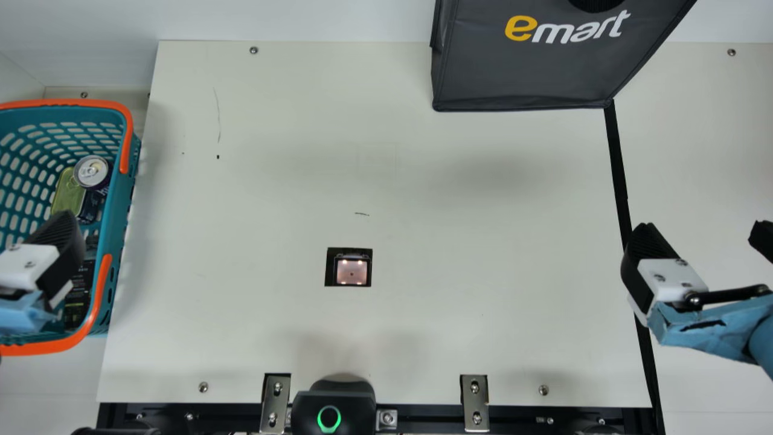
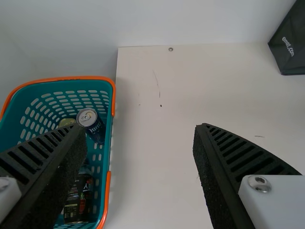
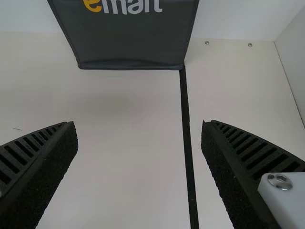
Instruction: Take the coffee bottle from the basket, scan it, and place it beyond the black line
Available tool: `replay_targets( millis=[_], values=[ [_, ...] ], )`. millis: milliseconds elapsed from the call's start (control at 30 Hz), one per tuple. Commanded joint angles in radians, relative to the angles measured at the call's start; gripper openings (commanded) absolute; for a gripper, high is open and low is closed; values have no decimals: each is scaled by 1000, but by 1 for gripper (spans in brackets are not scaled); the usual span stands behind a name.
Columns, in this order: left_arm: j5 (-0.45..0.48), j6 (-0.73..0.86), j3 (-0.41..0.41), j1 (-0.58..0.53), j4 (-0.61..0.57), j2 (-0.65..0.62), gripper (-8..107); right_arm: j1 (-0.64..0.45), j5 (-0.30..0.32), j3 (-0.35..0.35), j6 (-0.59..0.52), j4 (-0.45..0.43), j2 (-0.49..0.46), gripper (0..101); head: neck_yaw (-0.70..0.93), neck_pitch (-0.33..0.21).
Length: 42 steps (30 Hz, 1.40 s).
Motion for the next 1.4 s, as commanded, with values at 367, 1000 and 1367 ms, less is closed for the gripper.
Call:
replay_targets(
  millis=[367,1000,1367],
  values=[
    [0,0,0,0,0,0,90,0,0,0,0,0,0,91,280,-27],
    [1,-4,0,-4,4,4,90,0,0,0,0,0,0,91,349,-27],
    [-15,-16,10,19,21,33,90,0,0,0,0,0,0,91,349,-27]
  ],
)
